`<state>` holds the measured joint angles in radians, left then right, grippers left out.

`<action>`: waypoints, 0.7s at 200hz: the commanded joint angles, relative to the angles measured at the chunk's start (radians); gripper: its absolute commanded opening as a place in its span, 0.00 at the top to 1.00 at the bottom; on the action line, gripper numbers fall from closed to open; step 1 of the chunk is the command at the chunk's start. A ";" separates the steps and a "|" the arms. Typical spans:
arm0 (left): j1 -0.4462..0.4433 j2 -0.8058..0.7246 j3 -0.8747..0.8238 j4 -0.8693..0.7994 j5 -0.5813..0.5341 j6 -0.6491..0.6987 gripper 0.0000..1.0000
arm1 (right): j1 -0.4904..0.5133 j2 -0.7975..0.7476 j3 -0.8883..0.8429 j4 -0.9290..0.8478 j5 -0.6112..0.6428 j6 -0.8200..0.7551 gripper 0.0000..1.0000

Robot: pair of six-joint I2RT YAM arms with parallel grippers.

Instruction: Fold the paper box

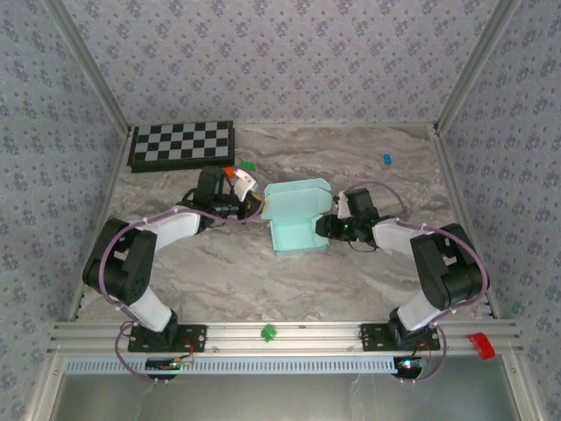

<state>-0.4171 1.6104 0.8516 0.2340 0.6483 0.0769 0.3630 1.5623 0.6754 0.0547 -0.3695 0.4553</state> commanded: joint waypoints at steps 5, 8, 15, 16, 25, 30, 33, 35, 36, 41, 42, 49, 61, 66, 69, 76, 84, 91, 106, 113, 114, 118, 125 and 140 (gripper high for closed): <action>-0.003 -0.041 -0.018 -0.012 -0.029 -0.016 1.00 | 0.017 -0.017 0.038 -0.089 0.098 -0.039 0.60; -0.003 -0.042 -0.019 -0.013 -0.031 -0.018 1.00 | 0.019 -0.017 0.039 -0.095 0.101 -0.041 0.60; -0.003 -0.044 -0.017 -0.019 -0.037 -0.022 1.00 | 0.022 -0.015 0.043 -0.102 0.112 -0.047 0.59; -0.003 -0.044 -0.018 -0.019 -0.038 -0.023 1.00 | 0.023 -0.015 0.043 -0.104 0.114 -0.048 0.59; -0.003 -0.048 -0.016 -0.031 -0.040 -0.028 1.00 | 0.026 -0.013 0.045 -0.109 0.127 -0.048 0.59; -0.004 -0.049 -0.017 -0.033 -0.044 -0.033 1.00 | 0.027 -0.012 0.046 -0.110 0.131 -0.047 0.60; -0.005 -0.051 -0.017 -0.033 -0.047 -0.037 1.00 | 0.029 -0.010 0.046 -0.108 0.134 -0.045 0.60; -0.006 -0.053 -0.018 -0.032 -0.048 -0.039 1.00 | 0.029 -0.010 0.046 -0.108 0.135 -0.045 0.60; -0.006 -0.053 -0.018 -0.032 -0.049 -0.040 1.00 | 0.029 -0.011 0.046 -0.108 0.137 -0.045 0.61; -0.008 -0.055 -0.020 -0.030 -0.051 -0.044 1.00 | 0.031 -0.010 0.045 -0.105 0.140 -0.042 0.62; -0.008 -0.055 -0.020 -0.030 -0.051 -0.046 1.00 | 0.031 -0.009 0.045 -0.105 0.142 -0.041 0.62; -0.011 -0.060 -0.027 -0.021 -0.053 -0.053 1.00 | 0.035 -0.008 0.046 -0.100 0.151 -0.036 0.64; -0.020 -0.066 -0.036 -0.007 -0.055 -0.065 1.00 | 0.043 -0.005 0.047 -0.091 0.172 -0.024 0.65; -0.023 -0.068 -0.037 -0.006 -0.053 -0.067 1.00 | 0.045 -0.005 0.045 -0.085 0.182 -0.018 0.65; -0.025 -0.070 -0.037 -0.006 -0.054 -0.068 1.00 | 0.046 -0.003 0.043 -0.080 0.187 -0.013 0.66; -0.029 -0.072 -0.037 -0.010 -0.058 -0.068 1.00 | 0.048 -0.002 0.041 -0.065 0.194 0.001 0.66; -0.032 -0.073 -0.036 -0.014 -0.061 -0.067 1.00 | 0.049 0.000 0.036 -0.046 0.199 0.016 0.67; -0.033 -0.075 -0.037 -0.018 -0.062 -0.068 1.00 | 0.050 0.003 0.033 -0.029 0.198 0.027 0.66; -0.034 -0.077 -0.041 -0.022 -0.062 -0.067 1.00 | 0.055 0.012 0.030 -0.004 0.204 0.048 0.66; -0.035 -0.078 -0.043 -0.023 -0.062 -0.068 1.00 | 0.060 0.016 0.028 0.009 0.209 0.055 0.67; -0.035 -0.078 -0.043 -0.022 -0.062 -0.069 1.00 | 0.062 0.016 0.028 0.010 0.210 0.056 0.66; -0.035 -0.079 -0.043 -0.023 -0.062 -0.068 1.00 | 0.065 0.017 0.027 0.015 0.216 0.061 0.66; -0.037 -0.081 -0.045 -0.022 -0.061 -0.070 1.00 | 0.073 0.022 0.027 0.022 0.229 0.065 0.66; -0.037 -0.083 -0.048 -0.023 -0.059 -0.070 1.00 | 0.088 0.027 0.027 0.030 0.261 0.070 0.64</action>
<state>-0.4473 1.5574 0.8139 0.2218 0.5877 0.0128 0.4274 1.5696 0.7040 0.0513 -0.1818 0.4889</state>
